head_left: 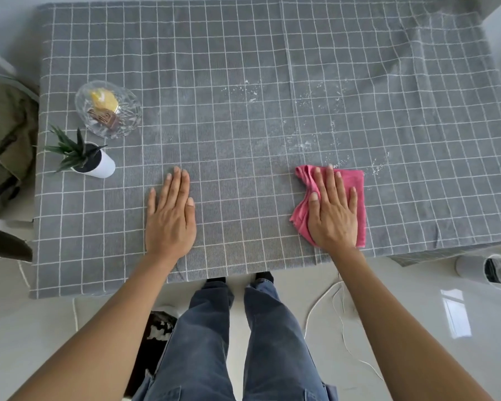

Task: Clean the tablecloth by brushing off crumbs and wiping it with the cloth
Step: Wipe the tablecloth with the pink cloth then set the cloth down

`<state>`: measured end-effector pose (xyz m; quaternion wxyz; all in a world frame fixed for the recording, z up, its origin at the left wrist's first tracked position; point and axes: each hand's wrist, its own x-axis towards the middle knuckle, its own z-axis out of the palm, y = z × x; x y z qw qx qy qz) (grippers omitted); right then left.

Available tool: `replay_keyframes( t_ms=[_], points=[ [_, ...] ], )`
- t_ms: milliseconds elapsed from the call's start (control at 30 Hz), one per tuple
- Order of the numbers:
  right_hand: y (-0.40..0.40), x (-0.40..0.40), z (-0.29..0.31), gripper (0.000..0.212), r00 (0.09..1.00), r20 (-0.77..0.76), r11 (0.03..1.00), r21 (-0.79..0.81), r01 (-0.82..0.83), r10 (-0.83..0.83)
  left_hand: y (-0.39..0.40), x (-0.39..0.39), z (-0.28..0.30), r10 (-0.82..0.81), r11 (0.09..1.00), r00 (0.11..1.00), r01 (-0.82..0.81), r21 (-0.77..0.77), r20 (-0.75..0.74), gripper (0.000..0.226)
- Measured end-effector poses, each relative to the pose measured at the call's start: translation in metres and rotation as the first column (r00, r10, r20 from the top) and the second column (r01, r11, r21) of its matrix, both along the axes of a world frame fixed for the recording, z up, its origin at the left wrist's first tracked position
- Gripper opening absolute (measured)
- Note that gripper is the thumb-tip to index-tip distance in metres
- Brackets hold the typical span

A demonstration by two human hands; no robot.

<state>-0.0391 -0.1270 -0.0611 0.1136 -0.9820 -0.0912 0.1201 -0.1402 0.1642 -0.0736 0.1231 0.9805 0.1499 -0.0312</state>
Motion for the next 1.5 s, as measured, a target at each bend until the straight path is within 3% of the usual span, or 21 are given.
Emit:
replay_keyframes(
  t_ms=[133, 367, 500, 833, 1033, 1300, 1433, 1500],
  points=[
    [0.018, -0.004, 0.001, 0.055, 1.0, -0.026, 1.0, -0.019, 0.015, -0.016, -0.001, 0.001, 0.0, 0.006, 1.0, 1.0, -0.006, 0.013, -0.01, 0.055],
    [0.109, -0.046, 0.004, 0.054, 0.951, -0.055, 0.952, 0.049, -0.301, 0.303, -0.001, 0.002, -0.001, 0.012, 1.0, 1.0, -0.012, 0.004, -0.005, 0.055],
    [0.1, -0.045, 0.0, 0.052, 0.933, 0.001, 0.93, 0.087, -0.357, 0.359, -0.001, 0.001, -0.001, 0.003, 1.0, 1.0, -0.003, 0.004, -0.003, 0.055],
    [0.032, -0.008, -0.001, 0.055, 1.0, -0.015, 1.0, -0.001, -0.013, 0.013, 0.0, 0.001, 0.002, -0.001, 1.0, 1.0, 0.001, -0.001, -0.008, 0.055],
    [0.046, -0.012, 0.0, 0.055, 0.995, -0.031, 0.995, 0.004, 0.1, -0.1, 0.0, 0.001, 0.001, -0.001, 1.0, 1.0, 0.001, 0.002, -0.009, 0.056],
    [0.108, -0.048, 0.002, 0.053, 0.977, -0.032, 0.976, 0.058, -0.21, 0.212, 0.001, 0.001, 0.001, -0.002, 1.0, 1.0, 0.002, 0.016, -0.008, 0.056],
    [0.075, -0.028, 0.0, 0.052, 0.907, -0.028, 0.908, 0.015, -0.42, 0.42, 0.0, 0.001, 0.002, -0.005, 1.0, 1.0, 0.005, -0.001, -0.007, 0.056],
    [0.052, -0.014, -0.001, 0.051, 0.91, -0.029, 0.91, -0.012, -0.415, 0.415, 0.0, 0.001, 0.002, -0.003, 1.0, 1.0, 0.003, -0.007, -0.01, 0.056]
  ],
)
